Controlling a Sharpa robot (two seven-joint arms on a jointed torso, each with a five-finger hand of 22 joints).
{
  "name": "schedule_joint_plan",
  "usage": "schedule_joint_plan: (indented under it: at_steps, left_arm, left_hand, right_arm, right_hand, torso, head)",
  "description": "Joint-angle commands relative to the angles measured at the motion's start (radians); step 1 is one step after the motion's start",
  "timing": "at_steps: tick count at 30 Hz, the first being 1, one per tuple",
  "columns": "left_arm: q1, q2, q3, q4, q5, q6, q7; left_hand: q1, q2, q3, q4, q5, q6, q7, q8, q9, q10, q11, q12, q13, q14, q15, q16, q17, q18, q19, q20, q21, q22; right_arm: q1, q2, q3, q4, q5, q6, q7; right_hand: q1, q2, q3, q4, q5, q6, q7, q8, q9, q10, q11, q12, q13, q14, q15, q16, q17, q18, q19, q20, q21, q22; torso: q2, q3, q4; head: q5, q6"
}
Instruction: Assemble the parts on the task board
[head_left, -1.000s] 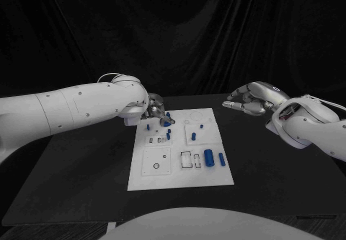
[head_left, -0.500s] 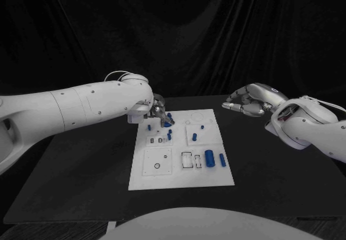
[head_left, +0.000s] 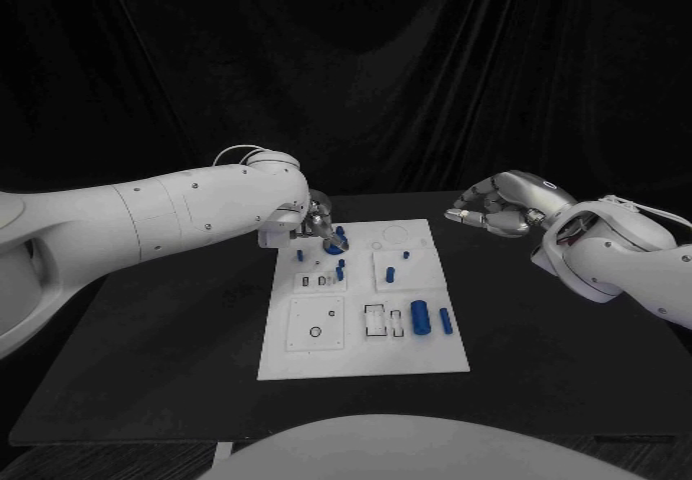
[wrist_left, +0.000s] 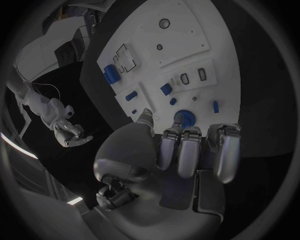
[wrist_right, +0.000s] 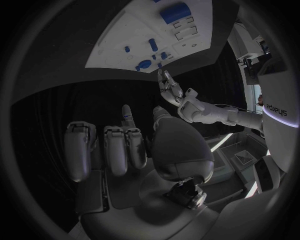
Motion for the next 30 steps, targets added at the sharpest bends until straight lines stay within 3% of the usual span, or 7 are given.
schedule_joint_plan:
  at_steps: [1, 4, 6, 10, 19, 25, 30]
  left_arm:
    - [-0.003, 0.005, 0.001, -0.006, -0.003, -0.004, 0.045]
    - [-0.005, 0.007, 0.001, -0.011, -0.003, 0.005, 0.039]
    - [-0.007, 0.008, 0.001, -0.014, -0.003, 0.011, 0.032]
    - [-0.015, 0.012, 0.001, -0.023, -0.003, 0.023, 0.018]
    - [-0.038, 0.029, 0.001, -0.055, -0.003, 0.032, 0.009]
    - [-0.051, 0.041, 0.001, -0.076, -0.003, 0.019, 0.019]
    - [-0.061, 0.049, 0.001, -0.087, -0.003, 0.014, 0.027]
  left_hand:
    - [-0.016, -0.001, 0.007, -0.003, -0.003, 0.082, -0.007, 0.015, 0.01, 0.103, -0.005, 0.003, 0.262, 0.104, -0.002, -0.004, 0.263, 0.001, 0.004, 0.007, -0.006, 0.183]
    - [-0.032, -0.003, 0.011, -0.002, -0.009, 0.23, -0.032, 0.078, 0.033, 0.103, -0.015, 0.003, 0.262, 0.104, -0.008, -0.004, 0.263, 0.0, 0.009, 0.005, -0.005, 0.187]
    - [-0.039, -0.006, 0.014, -0.003, -0.011, 0.285, -0.051, 0.106, 0.054, 0.103, -0.031, 0.003, 0.262, 0.104, -0.022, -0.004, 0.263, 0.0, 0.012, -0.006, -0.004, 0.19]
    - [-0.05, -0.011, 0.017, -0.003, -0.016, 0.32, -0.07, 0.138, 0.095, 0.103, -0.05, 0.003, 0.262, 0.104, -0.039, -0.004, 0.263, -0.001, 0.017, -0.024, -0.003, 0.194]
    - [-0.068, -0.016, 0.025, -0.004, -0.022, 0.332, -0.096, 0.212, 0.221, 0.103, -0.075, 0.003, 0.262, 0.104, -0.065, -0.004, 0.263, -0.002, 0.022, -0.05, -0.004, 0.199]
    - [-0.075, -0.02, 0.042, -0.012, -0.017, 0.274, -0.104, 0.296, 0.407, 0.103, -0.083, 0.003, 0.262, 0.104, -0.073, -0.004, 0.263, 0.001, 0.01, -0.061, -0.014, 0.196]
    - [-0.076, -0.019, 0.046, -0.014, -0.013, 0.259, -0.103, 0.302, 0.438, 0.103, -0.083, 0.003, 0.262, 0.104, -0.073, -0.004, 0.263, 0.002, 0.004, -0.061, -0.019, 0.193]
  right_arm:
    - [-0.005, 0.001, 0.001, -0.002, -0.001, 0.008, -0.018]
    - [-0.006, 0.001, 0.001, -0.003, -0.001, 0.01, -0.018]
    - [-0.007, 0.001, 0.001, -0.004, -0.001, 0.01, -0.018]
    - [-0.007, 0.002, 0.001, -0.006, -0.001, 0.008, -0.016]
    - [-0.009, 0.003, 0.001, -0.009, -0.001, 0.007, -0.012]
    - [-0.01, 0.004, 0.001, -0.011, -0.001, 0.009, -0.012]
    - [-0.012, 0.005, 0.001, -0.013, -0.001, 0.01, -0.011]
  right_hand:
    - [0.0, 0.008, -0.004, 0.0, -0.001, 0.006, 0.002, 0.006, -0.002, 0.107, 0.007, 0.004, 0.263, 0.097, 0.01, -0.005, 0.229, 0.01, 0.056, 0.009, -0.004, 0.229]
    - [-0.001, 0.01, -0.005, -0.001, -0.002, 0.01, 0.001, 0.009, -0.001, 0.107, 0.009, 0.004, 0.263, 0.098, 0.01, -0.005, 0.229, 0.01, 0.056, 0.01, -0.005, 0.228]
    - [-0.002, 0.013, -0.008, -0.003, -0.003, 0.026, 0.0, 0.018, 0.003, 0.107, 0.01, 0.004, 0.263, 0.098, 0.012, -0.004, 0.23, 0.01, 0.056, 0.011, -0.005, 0.228]
    - [-0.001, 0.013, -0.01, -0.003, -0.002, 0.032, 0.0, 0.022, 0.005, 0.107, 0.01, 0.004, 0.263, 0.098, 0.012, -0.004, 0.231, 0.01, 0.056, 0.011, -0.004, 0.228]
    - [0.001, 0.012, -0.011, -0.004, -0.001, 0.036, 0.0, 0.025, 0.006, 0.107, 0.01, 0.004, 0.263, 0.098, 0.012, -0.004, 0.23, 0.01, 0.056, 0.011, -0.005, 0.228]
    - [0.001, 0.012, -0.011, -0.004, -0.001, 0.036, 0.0, 0.025, 0.006, 0.107, 0.01, 0.004, 0.263, 0.098, 0.012, -0.004, 0.23, 0.01, 0.056, 0.011, -0.005, 0.228]
    - [0.002, 0.012, -0.011, -0.005, 0.0, 0.037, -0.001, 0.026, 0.007, 0.107, 0.01, 0.004, 0.263, 0.097, 0.012, -0.005, 0.229, 0.011, 0.056, 0.011, -0.006, 0.228]
  torso:
    - [-0.001, 0.0009, 0.0008]
    - [-0.002, 0.0, 0.0014]
    - [-0.002, -0.0003, 0.0013]
    - [-0.003, 0.0009, 0.0006]
    - [-0.004, 0.0019, -0.0014]
    - [-0.004, 0.0011, 0.0008]
    - [-0.003, 0.0005, 0.0011]
  head:
    - [-0.001, 0.0]
    - [-0.001, 0.0]
    - [-0.001, 0.0]
    - [0.001, 0.0]
    - [0.005, 0.0]
    - [0.003, 0.0]
    - [0.003, 0.0]
